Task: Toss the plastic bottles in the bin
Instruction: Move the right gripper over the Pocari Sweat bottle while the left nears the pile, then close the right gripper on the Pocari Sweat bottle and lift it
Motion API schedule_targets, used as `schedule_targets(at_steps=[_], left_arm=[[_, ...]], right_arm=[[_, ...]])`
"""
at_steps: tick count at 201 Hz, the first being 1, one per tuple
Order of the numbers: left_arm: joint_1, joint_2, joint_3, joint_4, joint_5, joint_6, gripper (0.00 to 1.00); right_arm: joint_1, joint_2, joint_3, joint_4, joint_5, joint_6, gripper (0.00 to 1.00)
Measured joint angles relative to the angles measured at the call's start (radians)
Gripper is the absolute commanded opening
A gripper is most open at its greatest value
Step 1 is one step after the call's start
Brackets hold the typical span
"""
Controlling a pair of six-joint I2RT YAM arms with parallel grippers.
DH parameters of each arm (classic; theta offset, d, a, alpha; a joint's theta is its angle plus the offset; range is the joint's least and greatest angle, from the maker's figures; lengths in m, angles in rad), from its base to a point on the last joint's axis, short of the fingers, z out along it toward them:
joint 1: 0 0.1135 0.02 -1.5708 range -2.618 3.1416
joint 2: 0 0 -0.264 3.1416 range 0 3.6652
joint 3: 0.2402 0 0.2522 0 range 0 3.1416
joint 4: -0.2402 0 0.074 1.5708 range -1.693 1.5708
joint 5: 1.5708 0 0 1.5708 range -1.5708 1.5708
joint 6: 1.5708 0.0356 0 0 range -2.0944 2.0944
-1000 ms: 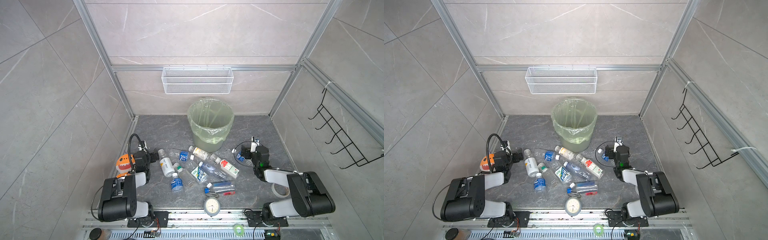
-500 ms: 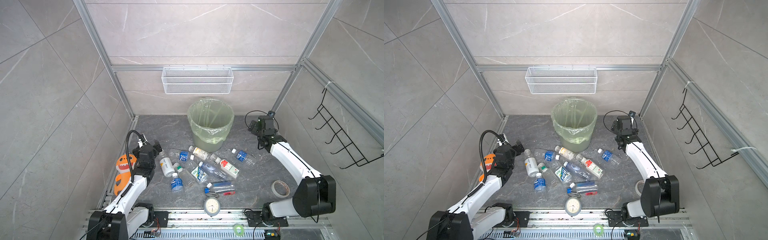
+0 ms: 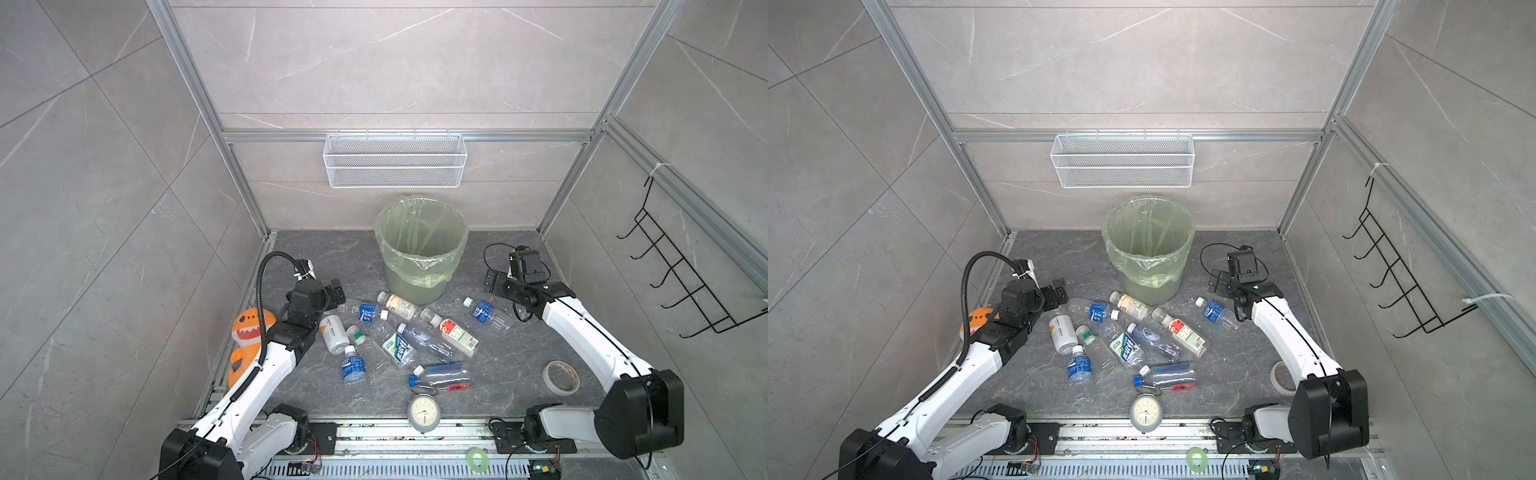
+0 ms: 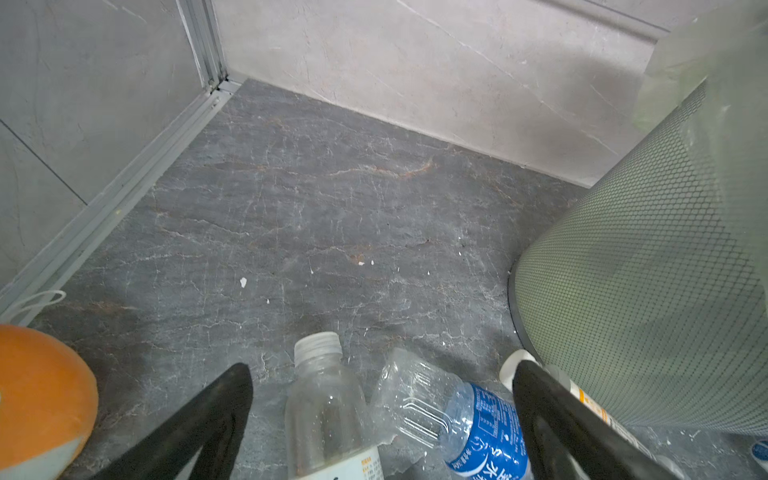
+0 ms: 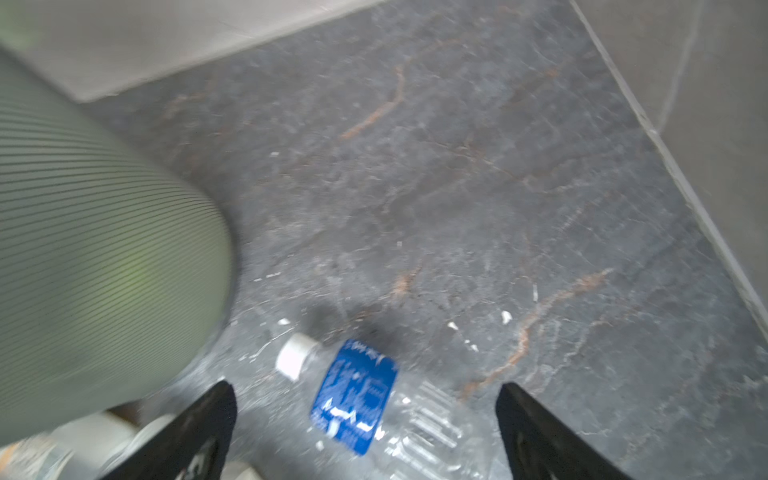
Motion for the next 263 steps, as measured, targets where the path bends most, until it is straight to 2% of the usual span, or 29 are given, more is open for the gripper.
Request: schedule_targets(at_steps=[40, 110, 263], left_arm=[[-0.007, 0.000, 0.004, -0.116, 0.033, -0.027, 0.96], [-0.014, -0.080, 0.004, -0.220, 0.077, -0.048, 0.91], [-0.031, -0.097, -0.053, -0.277, 0.091, -0.052, 0.89]], right_arm=[[0.074, -0.043, 0.000, -0.073, -0.026, -0.029, 1.00], [0.077, 0.029, -0.059, -0.117, -0.097, -0.056, 1.00], [0.066, 0.273, -0.026, -0.114, 0.018, -0.078, 1.00]])
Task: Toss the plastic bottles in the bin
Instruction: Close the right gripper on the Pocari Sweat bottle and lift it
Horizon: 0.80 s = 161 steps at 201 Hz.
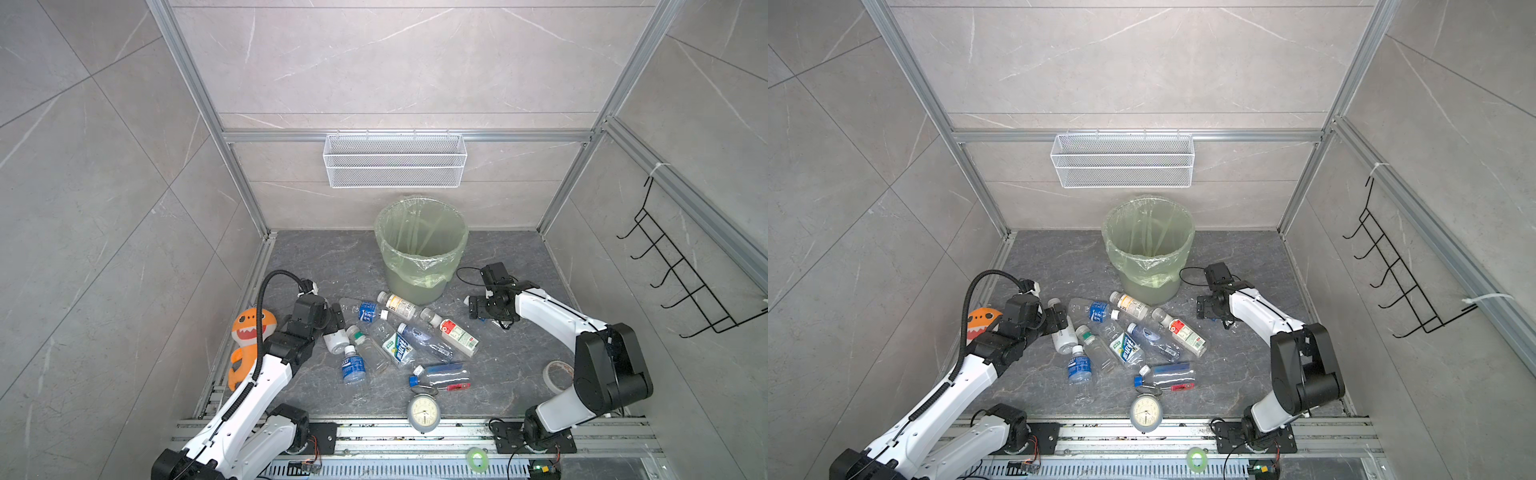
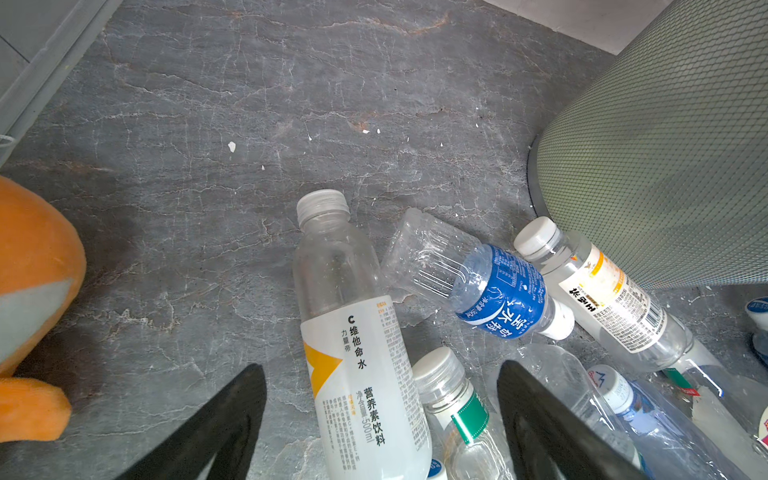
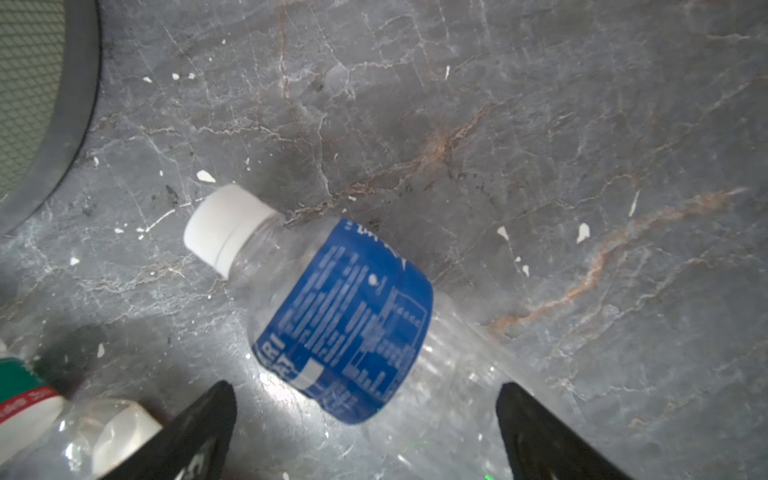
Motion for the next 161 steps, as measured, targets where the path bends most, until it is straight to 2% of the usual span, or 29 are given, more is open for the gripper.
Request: schedule_targets(at_steps=[77, 125, 161], left_arm=[[-0.002, 0.007, 0.000, 0.000, 0.013, 0.000, 0.89], [-0.002, 0.015, 0.000, 0.001, 0.014, 0.000, 0.89], [-0.002, 0.019, 0.000, 0.001, 0.014, 0.000, 0.89]], right_arm=[[-0.001, 0.081, 0.003, 0.002, -0.013, 0.003, 0.93], [-0.002, 0.085, 0.012, 0.017, -0.024, 0.027, 0.78], [-0.003, 0.091, 0.016, 0.029, -0.055, 0.064, 0.80]])
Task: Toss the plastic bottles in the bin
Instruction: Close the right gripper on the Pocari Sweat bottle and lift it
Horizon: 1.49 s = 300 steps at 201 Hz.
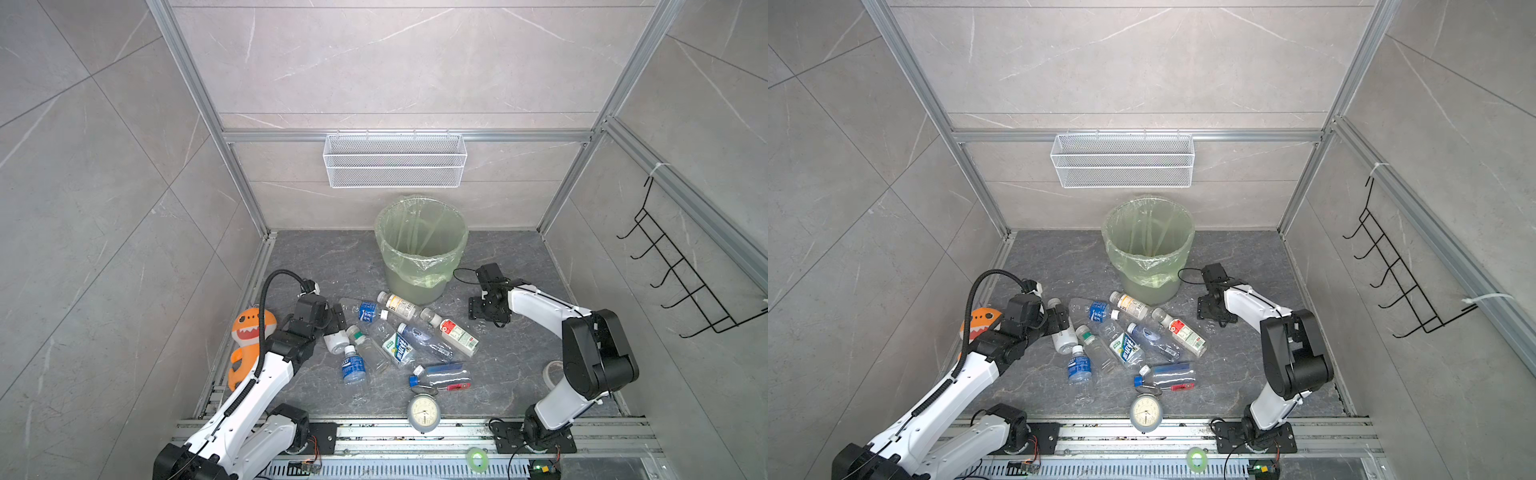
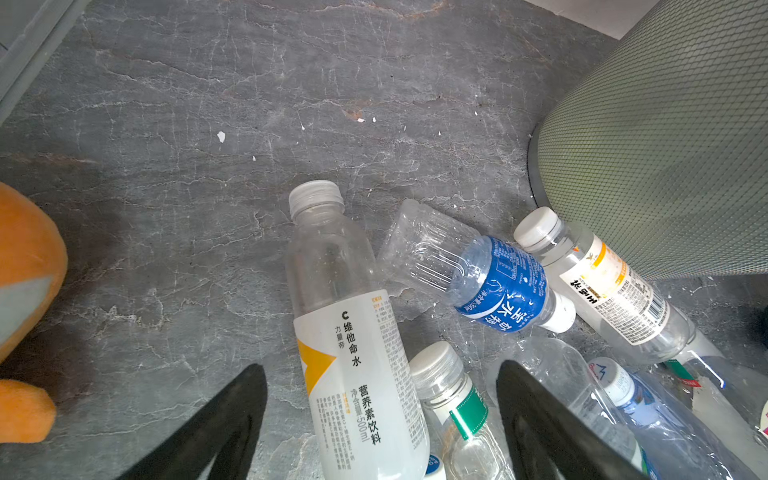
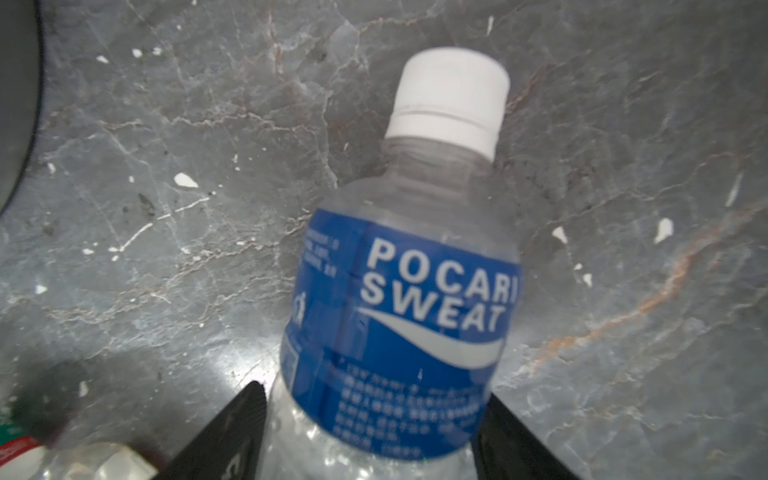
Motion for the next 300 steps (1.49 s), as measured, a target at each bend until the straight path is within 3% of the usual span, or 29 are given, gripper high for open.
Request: schedule_targets(at_steps=[59, 113, 134, 196, 242, 300], left_arm=[[0.000, 0.008, 0.000, 0.001, 0.004, 0.000, 0.89], [0.000, 0.014, 0.000, 0.007, 0.007, 0.000, 0.89], [0.000, 0.014, -0.001, 0.008, 0.007, 0.000, 0.89], [0.000, 0.015, -0.014, 0.009, 0.008, -0.004, 0.88], [-0.002, 0.044, -0.018, 0.024, 0.029, -0.007, 0.86], [-0.029, 0.067, -0.033, 0.031, 0.056, -0.006, 0.86]], right_arm=[[0.000, 0.000, -0.029, 0.026, -0.047, 0.067, 0.84], [0.000, 0.029, -0.037, 0.045, -0.044, 0.087, 0.78], [0.000, 0.036, -0.038, 0.046, -0.044, 0.087, 0.73], [0.000, 0.014, -0.074, 0.105, -0.043, 0.076, 0.48], [0.000, -0.143, -0.184, 0.146, -0.040, 0.066, 0.42], [0.041, -0.475, -0.350, 0.271, 0.005, 0.047, 0.38]])
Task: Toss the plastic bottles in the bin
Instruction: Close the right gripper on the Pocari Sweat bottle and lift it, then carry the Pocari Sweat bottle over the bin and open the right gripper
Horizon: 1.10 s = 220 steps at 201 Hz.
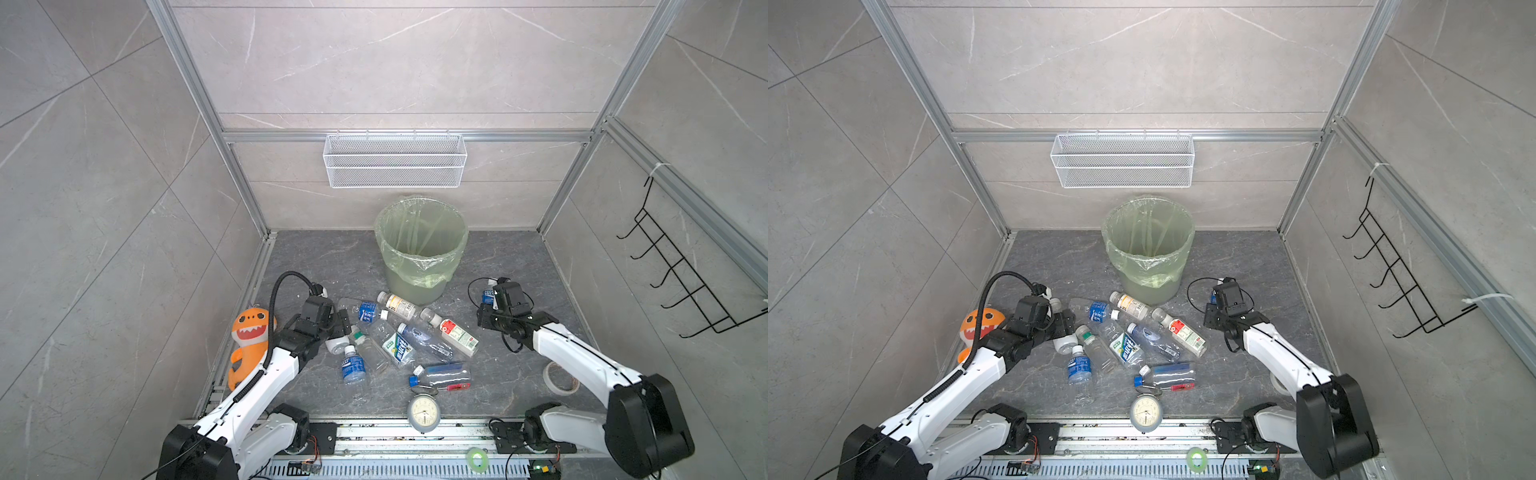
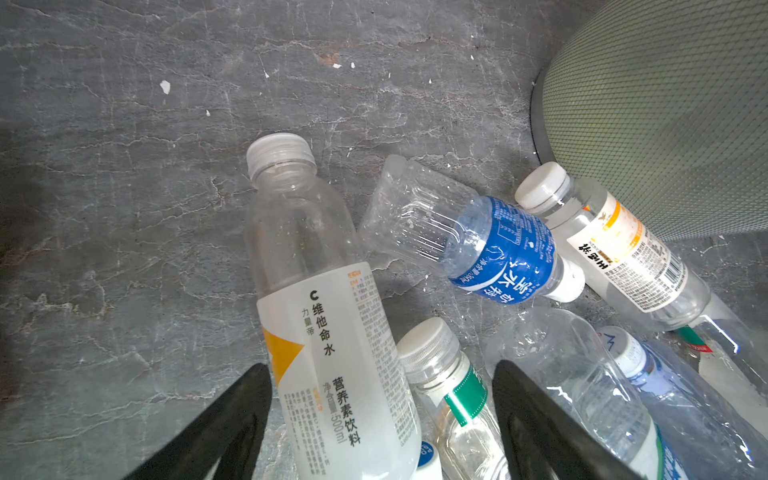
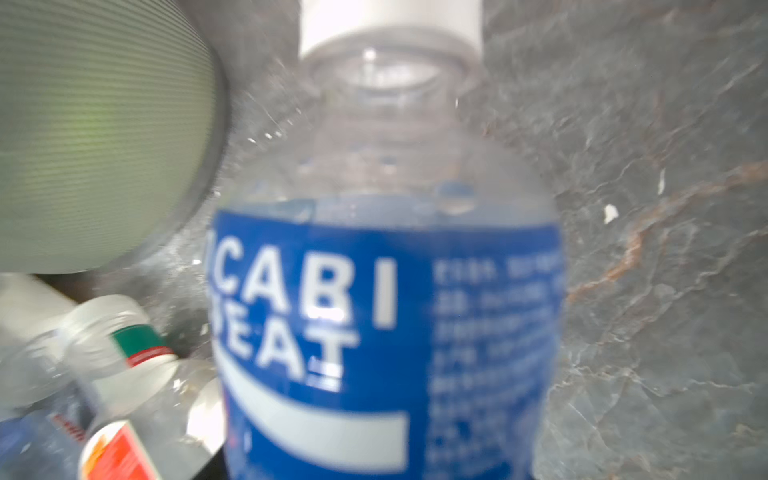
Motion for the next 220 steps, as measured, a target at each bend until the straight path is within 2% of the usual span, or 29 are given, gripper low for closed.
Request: schedule_targets(at_steps=[59, 99, 118, 143, 157, 192, 197, 201, 216, 218, 219, 220], left_arm=[[-0.023, -0.029, 0.000, -0.002, 0.003, 0.010, 0.84], [-0.033, -0.064, -0.002, -0.005, 0.003, 0.012, 0.84], [-0.035, -0.069, -0.002, -0.011, 0.000, 0.012, 0.84], [-0.039, -0.069, -0.002, -0.020, -0.006, 0.012, 0.84], [-0.039, -0.070, -0.002, -0.021, -0.006, 0.012, 0.84], [-0.041, -0.079, -0.002, -0.023, -0.005, 0.013, 0.84], [-0.041, -0.079, -0.002, -0.023, -0.005, 0.013, 0.84], [-0.041, -0.080, -0.002, -0.023, -0.005, 0.013, 0.84], [-0.041, -0.083, -0.002, -0.024, -0.005, 0.013, 0.84], [-0.041, -0.084, -0.002, -0.024, -0.005, 0.013, 0.84], [-0.041, -0.084, -0.002, -0.024, -0.005, 0.013, 0.84], [-0.041, -0.085, -0.002, -0.024, -0.005, 0.013, 0.84]], right_arm=[[0.122, -0.291, -0.097, 0.079, 0.072, -0.047, 0.37], [0.205, -0.414, -0.101, 0.078, 0.128, -0.079, 0.37], [0.259, -0.433, -0.050, 0.035, 0.157, -0.097, 0.38], [0.336, -0.414, 0.098, -0.013, 0.185, -0.121, 0.39], [0.370, -0.358, 0.239, -0.049, 0.200, -0.131, 0.37], [0.388, -0.060, 0.738, -0.177, 0.219, -0.126, 0.38], [0.388, -0.004, 0.816, -0.191, 0.219, -0.123, 0.41], [0.388, 0.036, 0.866, -0.191, 0.220, -0.122, 0.48], [0.386, 0.195, 1.060, -0.238, 0.230, -0.123, 0.75], [0.385, 0.211, 1.081, -0.242, 0.230, -0.122, 0.81], [0.384, 0.230, 1.102, -0.248, 0.232, -0.119, 0.87], [0.384, 0.240, 1.114, -0.252, 0.232, -0.117, 0.87]])
